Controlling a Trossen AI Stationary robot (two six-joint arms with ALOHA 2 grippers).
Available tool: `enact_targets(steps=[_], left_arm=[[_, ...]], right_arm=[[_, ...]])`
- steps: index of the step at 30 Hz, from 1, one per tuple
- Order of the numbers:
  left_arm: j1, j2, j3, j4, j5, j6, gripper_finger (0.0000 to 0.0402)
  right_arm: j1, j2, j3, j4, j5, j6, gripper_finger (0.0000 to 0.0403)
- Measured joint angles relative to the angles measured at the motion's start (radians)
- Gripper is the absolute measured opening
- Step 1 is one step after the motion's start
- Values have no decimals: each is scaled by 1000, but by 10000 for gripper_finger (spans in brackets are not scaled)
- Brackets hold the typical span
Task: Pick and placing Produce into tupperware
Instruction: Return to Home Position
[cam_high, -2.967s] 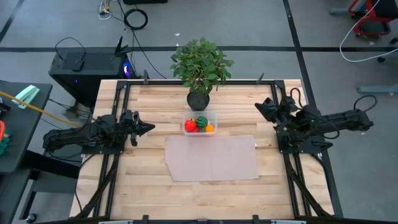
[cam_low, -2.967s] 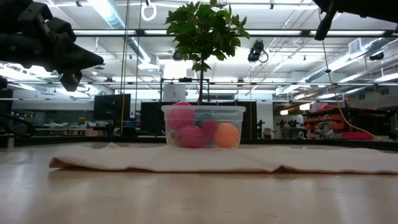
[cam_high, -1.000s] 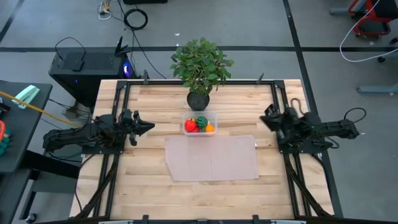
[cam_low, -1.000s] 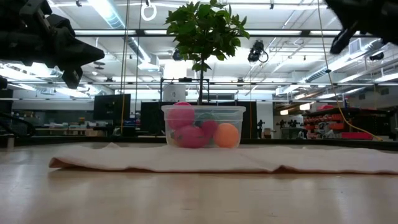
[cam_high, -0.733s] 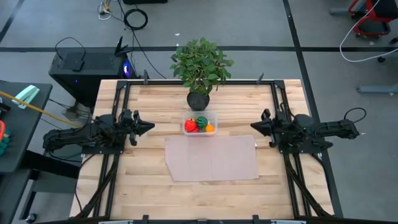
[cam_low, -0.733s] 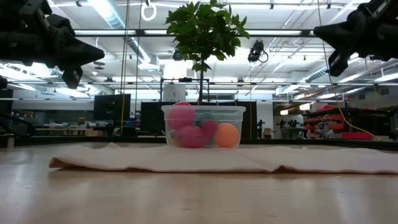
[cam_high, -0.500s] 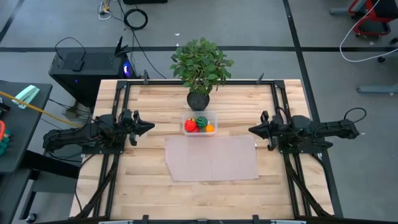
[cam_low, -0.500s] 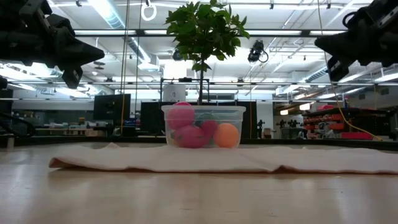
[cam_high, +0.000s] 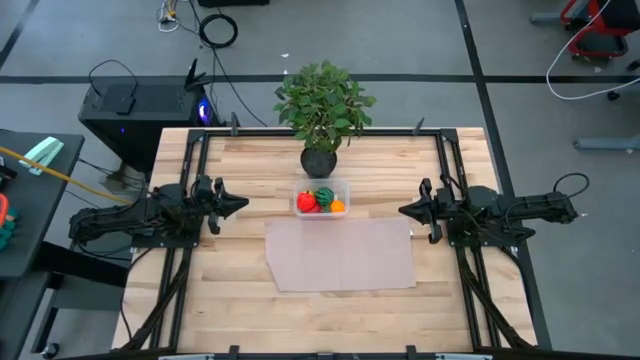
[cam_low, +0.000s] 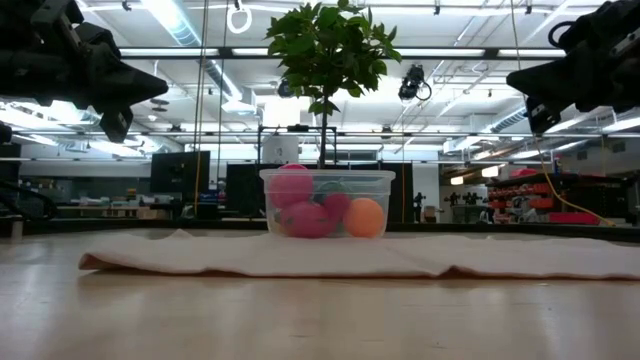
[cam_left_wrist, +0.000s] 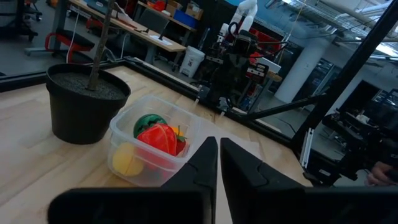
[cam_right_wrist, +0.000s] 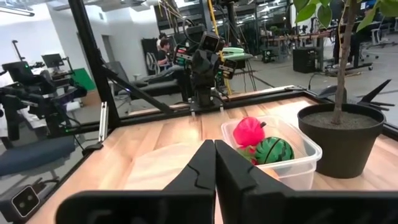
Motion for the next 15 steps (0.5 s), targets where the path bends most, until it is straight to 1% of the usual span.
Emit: enact_targets(steps=[6, 13, 15], left_arm=[[0, 0, 0, 0, 0, 0, 29], [0, 0, 0, 0, 0, 0, 35], [0, 0, 0, 0, 0, 40, 32]], right_arm=[[0, 1, 0, 0, 3, -2, 14], [0, 1, 1, 0, 3, 2, 13], [0, 1, 1, 0, 3, 2, 13]])
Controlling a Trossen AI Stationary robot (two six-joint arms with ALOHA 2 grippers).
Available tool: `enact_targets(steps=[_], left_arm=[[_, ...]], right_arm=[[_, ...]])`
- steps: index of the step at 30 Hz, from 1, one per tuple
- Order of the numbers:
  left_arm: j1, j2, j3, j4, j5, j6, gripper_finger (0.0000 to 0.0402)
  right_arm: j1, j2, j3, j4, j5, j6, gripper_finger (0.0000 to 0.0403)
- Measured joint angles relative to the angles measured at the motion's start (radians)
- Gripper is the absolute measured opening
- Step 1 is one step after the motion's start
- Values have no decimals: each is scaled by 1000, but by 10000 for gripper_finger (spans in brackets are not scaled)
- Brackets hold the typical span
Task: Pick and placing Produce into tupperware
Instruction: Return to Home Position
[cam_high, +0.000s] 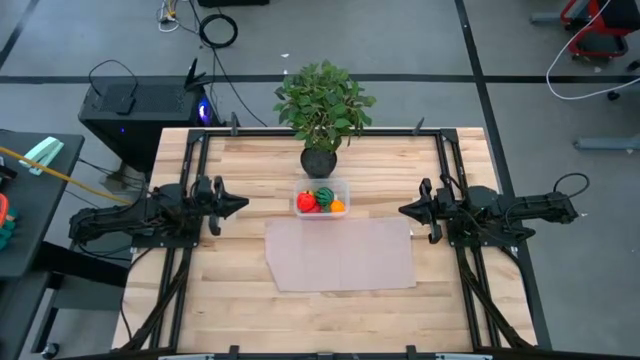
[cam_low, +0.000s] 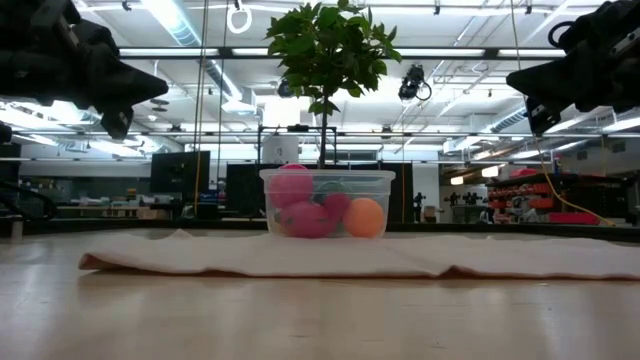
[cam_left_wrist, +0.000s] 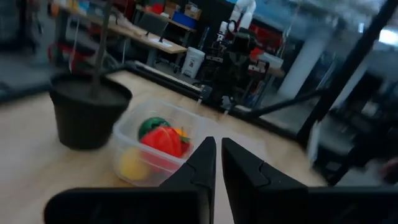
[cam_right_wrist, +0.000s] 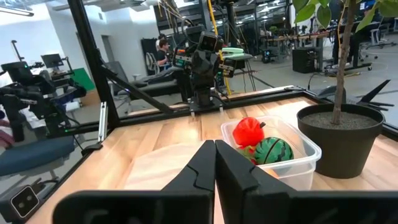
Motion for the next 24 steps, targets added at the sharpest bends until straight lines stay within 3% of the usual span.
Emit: enact_targets(steps=[7, 24], left_arm=[[0, 0, 0, 0, 0, 305, 21], [0, 0, 0, 0, 0, 327, 30]], right_arm=[[0, 0, 0, 0, 0, 0, 16], [0, 0, 0, 0, 0, 1, 16]])
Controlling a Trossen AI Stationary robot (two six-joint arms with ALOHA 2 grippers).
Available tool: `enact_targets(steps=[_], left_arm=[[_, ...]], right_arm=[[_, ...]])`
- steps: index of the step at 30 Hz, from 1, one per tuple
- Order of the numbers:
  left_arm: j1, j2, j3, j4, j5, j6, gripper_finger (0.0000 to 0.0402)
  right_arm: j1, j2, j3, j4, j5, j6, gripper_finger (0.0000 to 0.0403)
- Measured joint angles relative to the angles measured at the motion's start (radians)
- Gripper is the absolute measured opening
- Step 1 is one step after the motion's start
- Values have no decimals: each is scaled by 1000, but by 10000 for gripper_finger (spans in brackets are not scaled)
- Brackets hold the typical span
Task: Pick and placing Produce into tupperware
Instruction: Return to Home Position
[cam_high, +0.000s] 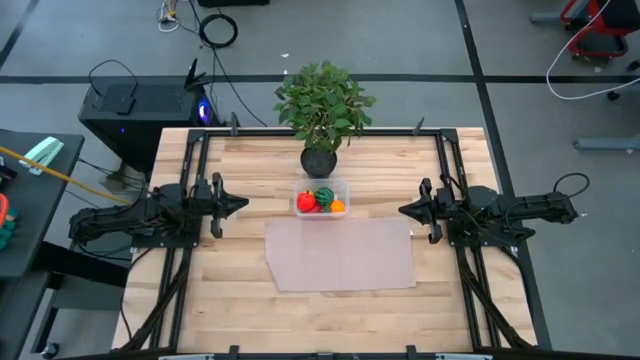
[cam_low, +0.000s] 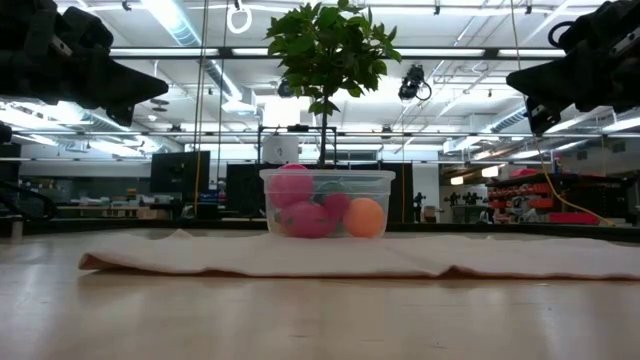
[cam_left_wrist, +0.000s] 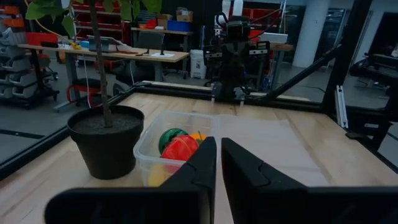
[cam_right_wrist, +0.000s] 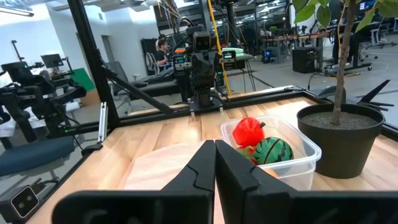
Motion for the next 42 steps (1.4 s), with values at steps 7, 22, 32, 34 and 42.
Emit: enact_targets(steps=[7, 22, 32, 34, 42], left_arm=[[0, 0, 0, 0, 0, 0, 24], [0, 0, 0, 0, 0, 0, 28], [0, 0, 0, 0, 0, 0, 33], [0, 0, 0, 0, 0, 0, 36], [0, 0, 0, 0, 0, 0, 26]], right_arm=[[0, 0, 0, 0, 0, 0, 16], [0, 0, 0, 0, 0, 0, 16], [0, 0, 0, 0, 0, 0, 16], [0, 0, 0, 0, 0, 0, 16], [0, 0, 0, 0, 0, 0, 16]])
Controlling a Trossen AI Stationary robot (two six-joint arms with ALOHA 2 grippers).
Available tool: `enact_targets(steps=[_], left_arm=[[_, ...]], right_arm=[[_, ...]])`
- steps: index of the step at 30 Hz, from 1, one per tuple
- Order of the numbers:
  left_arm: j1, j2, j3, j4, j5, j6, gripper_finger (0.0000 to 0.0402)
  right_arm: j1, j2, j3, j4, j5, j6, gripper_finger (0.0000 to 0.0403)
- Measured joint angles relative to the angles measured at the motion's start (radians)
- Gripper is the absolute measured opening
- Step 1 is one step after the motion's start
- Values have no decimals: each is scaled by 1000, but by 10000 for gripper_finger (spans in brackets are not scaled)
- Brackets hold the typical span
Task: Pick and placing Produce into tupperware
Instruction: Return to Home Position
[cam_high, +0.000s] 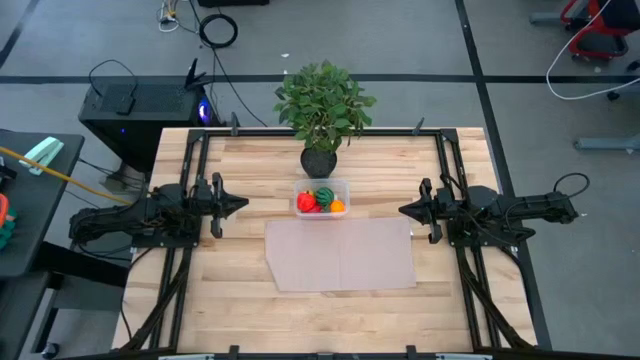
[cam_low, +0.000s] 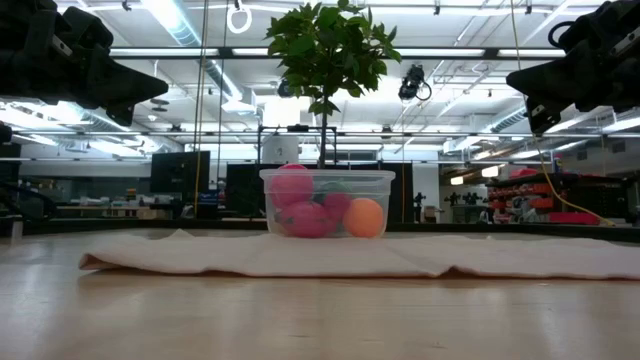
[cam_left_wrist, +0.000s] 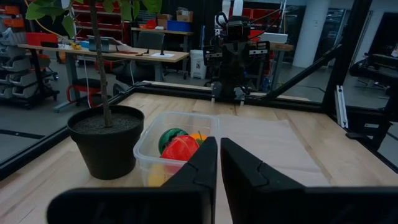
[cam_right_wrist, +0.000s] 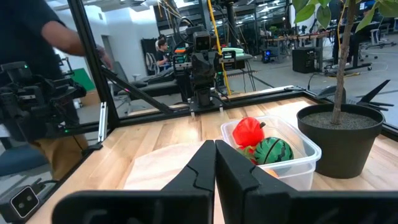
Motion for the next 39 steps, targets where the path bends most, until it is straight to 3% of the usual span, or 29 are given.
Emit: enact_targets(steps=[39], left_arm=[[0, 0, 0, 0, 0, 0, 27]], right_arm=[[0, 0, 0, 0, 0, 0, 16]])
